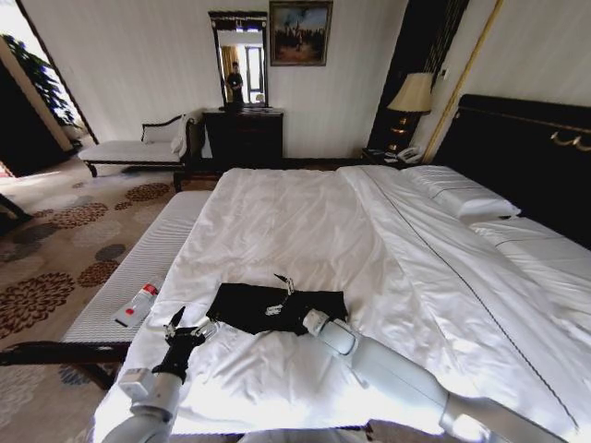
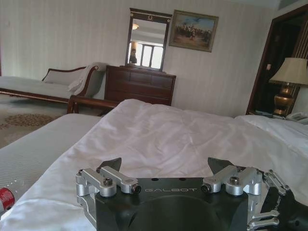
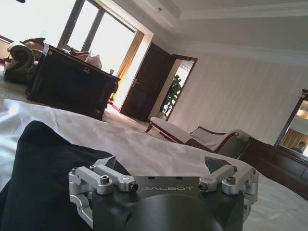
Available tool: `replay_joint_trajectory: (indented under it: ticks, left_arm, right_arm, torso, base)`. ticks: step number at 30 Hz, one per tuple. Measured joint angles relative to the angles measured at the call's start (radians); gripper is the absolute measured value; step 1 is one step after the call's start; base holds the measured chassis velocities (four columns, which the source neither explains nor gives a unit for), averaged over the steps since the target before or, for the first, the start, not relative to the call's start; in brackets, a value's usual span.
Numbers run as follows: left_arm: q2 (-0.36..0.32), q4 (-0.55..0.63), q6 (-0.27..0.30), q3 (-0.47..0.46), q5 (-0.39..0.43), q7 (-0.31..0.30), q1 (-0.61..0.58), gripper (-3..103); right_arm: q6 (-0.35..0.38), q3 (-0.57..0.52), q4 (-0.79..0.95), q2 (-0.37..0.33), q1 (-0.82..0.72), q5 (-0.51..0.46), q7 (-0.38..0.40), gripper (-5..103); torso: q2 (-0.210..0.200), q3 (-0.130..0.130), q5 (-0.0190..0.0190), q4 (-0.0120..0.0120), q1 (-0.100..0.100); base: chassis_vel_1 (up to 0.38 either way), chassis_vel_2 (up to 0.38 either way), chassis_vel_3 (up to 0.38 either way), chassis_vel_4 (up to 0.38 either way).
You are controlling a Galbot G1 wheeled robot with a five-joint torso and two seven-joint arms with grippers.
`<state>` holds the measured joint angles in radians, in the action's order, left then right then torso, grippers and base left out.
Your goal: Fold the clothes on the bed.
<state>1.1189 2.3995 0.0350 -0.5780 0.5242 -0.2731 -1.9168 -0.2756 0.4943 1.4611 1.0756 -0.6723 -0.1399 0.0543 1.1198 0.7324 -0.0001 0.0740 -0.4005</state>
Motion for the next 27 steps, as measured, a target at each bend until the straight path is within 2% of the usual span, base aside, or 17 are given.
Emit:
replay_joint_trajectory:
  ticks: [1,2,3,4,5,6,8,11,15,17,20,22,25,26,27]
  left_arm:
    - [0.000,0.000,0.000,0.000,0.000,0.000,0.000,100]
    - [0.002,0.003,-0.001,-0.008,-0.008,-0.001,-0.008,100]
    - [0.005,0.008,-0.009,-0.023,-0.027,0.001,-0.023,100]
    - [0.008,0.012,-0.015,-0.028,-0.037,0.003,-0.032,100]
    - [0.008,0.012,-0.015,-0.028,-0.037,0.003,-0.032,100]
    - [0.010,0.016,-0.020,-0.030,-0.051,0.004,-0.039,100]
    - [0.013,0.025,-0.016,-0.027,-0.088,0.003,-0.047,100]
    - [0.017,0.032,-0.012,-0.017,-0.127,-0.005,-0.055,100]
    - [0.027,0.037,-0.012,-0.005,-0.169,-0.012,-0.066,100]
    - [0.033,0.037,-0.014,0.007,-0.190,-0.018,-0.068,100]
    - [0.035,0.034,-0.031,0.034,-0.237,-0.024,-0.073,100]
    - [0.035,0.034,-0.037,0.038,-0.250,-0.024,-0.076,100]
    - [0.033,0.033,-0.072,0.042,-0.296,-0.020,-0.089,100]
    - [0.033,0.033,-0.072,0.042,-0.296,-0.020,-0.089,100]
    - [0.032,0.025,-0.090,0.040,-0.311,-0.016,-0.089,100]
  right_arm:
    - [0.000,0.000,0.000,0.000,0.000,0.000,0.000,100]
    - [-0.003,0.013,-0.031,0.030,0.013,0.000,0.001,100]
    - [-0.006,0.039,-0.091,0.101,0.025,-0.001,0.002,100]
    - [-0.006,0.049,-0.123,0.137,0.026,-0.003,0.003,100]
    - [-0.006,0.049,-0.123,0.137,0.026,-0.003,0.003,100]
    - [-0.009,0.056,-0.163,0.177,0.022,-0.004,0.008,100]
    - [-0.016,0.058,-0.211,0.214,0.012,0.007,0.012,100]
    - [-0.019,0.059,-0.220,0.220,0.003,0.015,0.013,100]
    - [-0.009,0.045,-0.171,0.202,-0.017,0.005,0.033,100]
    - [0.015,0.003,-0.112,0.179,-0.033,-0.035,0.061,100]
    - [0.056,-0.137,-0.027,0.116,-0.109,-0.100,0.128,100]
    - [0.064,-0.177,-0.009,0.096,-0.139,-0.112,0.133,100]
    - [0.098,-0.327,0.094,-0.003,-0.271,-0.209,0.154,100]
    - [0.098,-0.327,0.094,-0.003,-0.271,-0.209,0.154,100]
    - [0.108,-0.380,0.144,-0.033,-0.320,-0.243,0.164,100]
  torso:
    - [0.000,0.000,0.0000,0.0000,0.000]
    - [0.000,0.000,-0.0002,0.0003,0.000]
    - [0.000,0.000,0.0001,0.0000,0.000]
    - [0.000,0.000,0.0001,-0.0002,0.000]
    - [0.000,0.000,0.0001,-0.0002,0.000]
    - [0.000,0.000,-0.0004,0.0000,0.000]
    - [0.000,0.000,-0.0001,0.0003,0.000]
    - [0.000,0.000,-0.0002,0.0004,0.000]
    - [0.000,0.000,0.0001,0.0004,0.000]
    - [0.000,0.000,0.0000,0.0003,0.000]
    - [0.000,0.000,-0.0001,0.0002,0.000]
    - [0.000,0.000,0.0000,0.0002,0.000]
    - [0.000,0.000,0.0003,0.0010,0.000]
    - [0.000,0.000,0.0003,0.0010,0.000]
    - [0.000,0.000,0.0004,0.0010,0.000]
  base:
    - [0.000,0.000,0.000,0.000]
    - [0.000,0.000,0.000,0.000]
    - [0.000,0.000,0.000,0.000]
    - [0.000,0.000,0.000,0.000]
    - [0.000,0.000,0.000,0.000]
    - [0.000,0.000,0.000,0.000]
    - [0.000,0.000,0.000,0.000]
    - [0.000,0.000,0.000,0.000]
    - [0.000,0.000,0.000,0.000]
    - [0.000,0.000,0.000,0.000]
    - [0.000,0.000,0.000,0.000]
    - [0.000,0.000,0.000,0.000]
    - [0.000,0.000,0.000,0.000]
    - [0.000,0.000,0.000,0.000]
    - [0.000,0.000,0.000,0.000]
